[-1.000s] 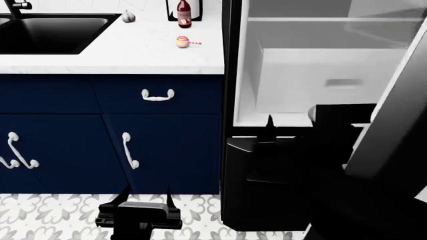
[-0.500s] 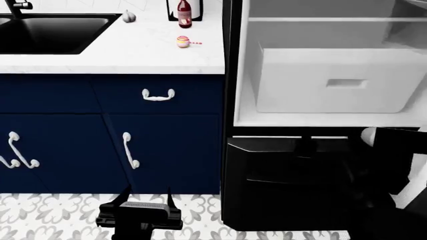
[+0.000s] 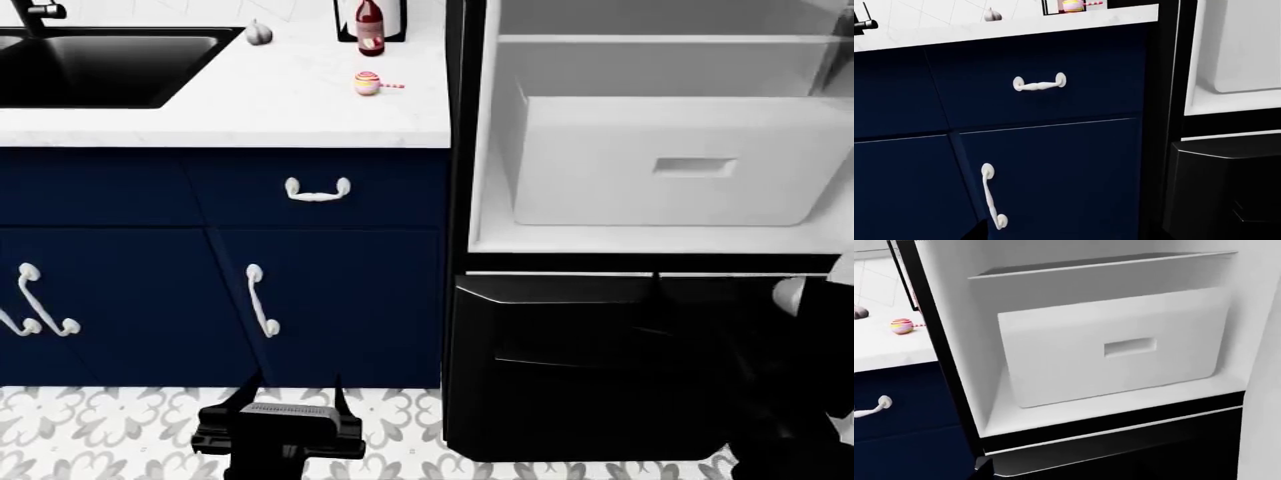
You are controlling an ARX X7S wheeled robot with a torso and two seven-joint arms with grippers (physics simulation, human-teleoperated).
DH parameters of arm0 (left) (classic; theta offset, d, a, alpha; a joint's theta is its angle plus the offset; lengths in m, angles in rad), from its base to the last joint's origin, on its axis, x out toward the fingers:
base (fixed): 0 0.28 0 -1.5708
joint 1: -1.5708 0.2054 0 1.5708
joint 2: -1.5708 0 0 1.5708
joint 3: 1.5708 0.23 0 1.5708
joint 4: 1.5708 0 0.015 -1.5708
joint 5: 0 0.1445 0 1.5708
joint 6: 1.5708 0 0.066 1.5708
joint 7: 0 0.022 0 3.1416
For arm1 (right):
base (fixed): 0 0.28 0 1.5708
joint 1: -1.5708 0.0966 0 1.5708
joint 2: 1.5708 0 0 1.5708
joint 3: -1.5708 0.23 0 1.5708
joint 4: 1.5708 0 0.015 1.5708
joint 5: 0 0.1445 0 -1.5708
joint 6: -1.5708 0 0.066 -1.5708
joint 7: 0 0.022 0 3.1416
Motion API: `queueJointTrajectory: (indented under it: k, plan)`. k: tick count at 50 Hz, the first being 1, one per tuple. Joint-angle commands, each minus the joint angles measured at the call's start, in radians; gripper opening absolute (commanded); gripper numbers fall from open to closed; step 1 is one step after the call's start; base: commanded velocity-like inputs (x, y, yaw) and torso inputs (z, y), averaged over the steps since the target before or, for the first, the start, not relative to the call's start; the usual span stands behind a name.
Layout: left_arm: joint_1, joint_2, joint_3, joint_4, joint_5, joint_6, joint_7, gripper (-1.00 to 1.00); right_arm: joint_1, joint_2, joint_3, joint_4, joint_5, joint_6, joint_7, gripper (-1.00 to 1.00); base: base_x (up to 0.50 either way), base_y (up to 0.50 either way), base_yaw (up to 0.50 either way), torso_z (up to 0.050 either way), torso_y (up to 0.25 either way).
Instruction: Open the fridge door
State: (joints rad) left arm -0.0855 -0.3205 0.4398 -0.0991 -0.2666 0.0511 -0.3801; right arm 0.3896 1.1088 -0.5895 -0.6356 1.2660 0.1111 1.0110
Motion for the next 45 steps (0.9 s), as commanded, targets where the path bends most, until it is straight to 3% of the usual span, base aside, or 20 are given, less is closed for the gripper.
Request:
queueJointTrajectory:
  k: [1, 26, 40, 45]
  plan:
    - [-0.001, -0.001, 0.003, -0.003, -0.001, 0.003, -0.001, 1.0, -0.162, 0.056, 0.096, 0.597, 0.016, -0.078, 0.024, 1.0, 0.0, 0.0, 0.0, 0.0, 0.0]
    - [-0.004, -0.005, 0.01, -0.006, -0.007, 0.006, 0.004, 1.0, -0.556, 0.173, 0.201, 0.739, 0.187, -0.373, 0.015, 1.0, 0.0, 0.0, 0.0, -0.001, 0.0]
    - [-0.001, -0.007, 0.012, -0.003, -0.007, 0.013, 0.0, 1.0, -1.077, 0.344, 0.292, 0.768, 0.447, -0.781, -0.016, 1.0, 0.0, 0.0, 0.0, -0.001, 0.0]
    - [0.001, -0.007, 0.012, -0.001, -0.005, 0.014, -0.007, 1.0, -1.162, 0.414, 0.222, 0.772, 0.583, -0.922, -0.053, 1.0, 0.0, 0.0, 0.0, -0.002, 0.0]
